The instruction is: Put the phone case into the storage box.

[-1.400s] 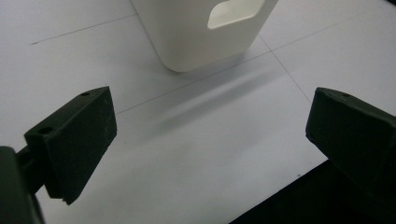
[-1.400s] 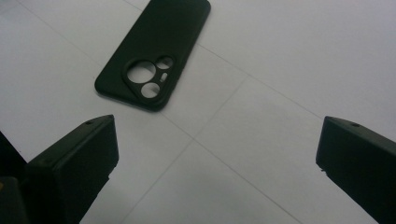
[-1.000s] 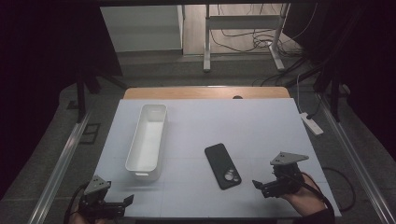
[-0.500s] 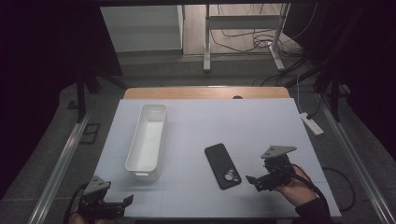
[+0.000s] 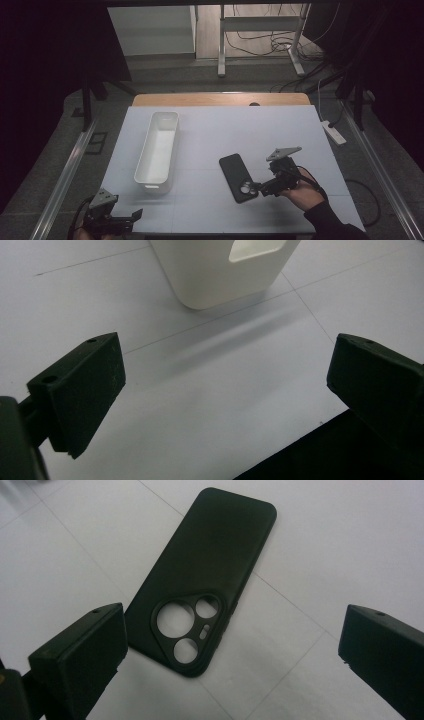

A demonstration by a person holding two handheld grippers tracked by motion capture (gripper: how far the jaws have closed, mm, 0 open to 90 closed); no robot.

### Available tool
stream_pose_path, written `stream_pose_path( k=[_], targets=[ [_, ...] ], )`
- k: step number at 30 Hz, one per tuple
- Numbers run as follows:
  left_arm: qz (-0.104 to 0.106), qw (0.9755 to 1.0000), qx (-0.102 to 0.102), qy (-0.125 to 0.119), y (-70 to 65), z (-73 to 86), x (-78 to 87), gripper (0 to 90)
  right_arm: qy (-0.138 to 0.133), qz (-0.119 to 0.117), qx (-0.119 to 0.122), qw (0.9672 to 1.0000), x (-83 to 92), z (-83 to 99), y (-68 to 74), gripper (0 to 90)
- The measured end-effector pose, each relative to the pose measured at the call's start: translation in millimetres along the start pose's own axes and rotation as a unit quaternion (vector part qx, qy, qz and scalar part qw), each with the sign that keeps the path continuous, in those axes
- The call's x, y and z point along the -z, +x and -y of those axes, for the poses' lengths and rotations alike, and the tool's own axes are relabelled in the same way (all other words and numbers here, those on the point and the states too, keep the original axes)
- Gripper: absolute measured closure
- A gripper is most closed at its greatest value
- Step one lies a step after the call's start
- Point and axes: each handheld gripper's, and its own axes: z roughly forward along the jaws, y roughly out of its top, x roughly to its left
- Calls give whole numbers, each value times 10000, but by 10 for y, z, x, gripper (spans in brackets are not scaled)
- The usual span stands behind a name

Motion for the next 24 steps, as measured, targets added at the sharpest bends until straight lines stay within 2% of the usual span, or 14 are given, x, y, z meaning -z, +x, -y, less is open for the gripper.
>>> stream_pose_path(
  k=[12, 24],
  targets=[
    [-7, 10000, 0, 27, -1, -3, -4, 30, 98, -21, 120, 9999, -140, -117, 23, 0],
    [-8, 10000, 6, 36, -1, -4, -7, 30, 350, -24, 268, 9990, -334, -293, 30, 0]
  ],
)
